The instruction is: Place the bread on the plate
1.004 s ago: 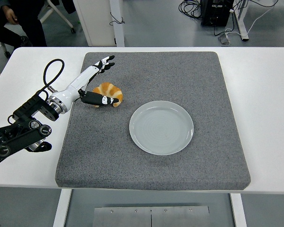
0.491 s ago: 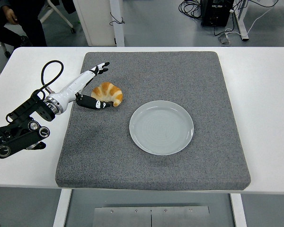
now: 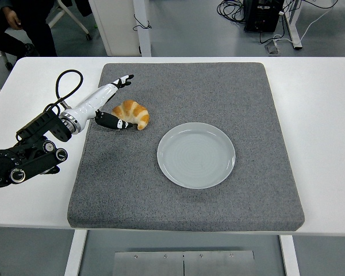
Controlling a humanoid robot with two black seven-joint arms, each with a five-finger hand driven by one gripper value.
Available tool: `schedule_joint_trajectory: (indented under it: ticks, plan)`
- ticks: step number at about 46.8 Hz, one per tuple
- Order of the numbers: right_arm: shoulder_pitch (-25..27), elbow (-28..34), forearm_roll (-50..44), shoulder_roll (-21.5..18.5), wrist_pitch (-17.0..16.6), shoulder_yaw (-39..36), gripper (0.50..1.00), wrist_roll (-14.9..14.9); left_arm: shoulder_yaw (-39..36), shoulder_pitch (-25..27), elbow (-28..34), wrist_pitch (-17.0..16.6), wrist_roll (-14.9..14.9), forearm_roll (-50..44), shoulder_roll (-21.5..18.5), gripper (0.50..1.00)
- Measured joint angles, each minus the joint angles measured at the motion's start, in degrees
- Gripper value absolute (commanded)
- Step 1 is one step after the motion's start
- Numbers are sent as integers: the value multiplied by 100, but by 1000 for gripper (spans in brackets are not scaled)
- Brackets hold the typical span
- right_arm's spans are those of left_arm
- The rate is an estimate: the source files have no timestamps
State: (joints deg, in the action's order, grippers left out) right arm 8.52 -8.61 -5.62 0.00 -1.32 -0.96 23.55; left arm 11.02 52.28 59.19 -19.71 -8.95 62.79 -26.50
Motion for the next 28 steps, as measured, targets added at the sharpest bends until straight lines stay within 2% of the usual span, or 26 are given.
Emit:
schedule_joint_trajectory:
  ticks: [13, 28]
  plan:
    - [1, 0, 0, 0, 0, 0, 1000, 0, -359, 185, -404, 0, -2, -7, 264, 972]
    - [0, 0, 0, 0, 0, 0, 1000, 0, -383, 202, -695, -5, -3, -16, 494, 968]
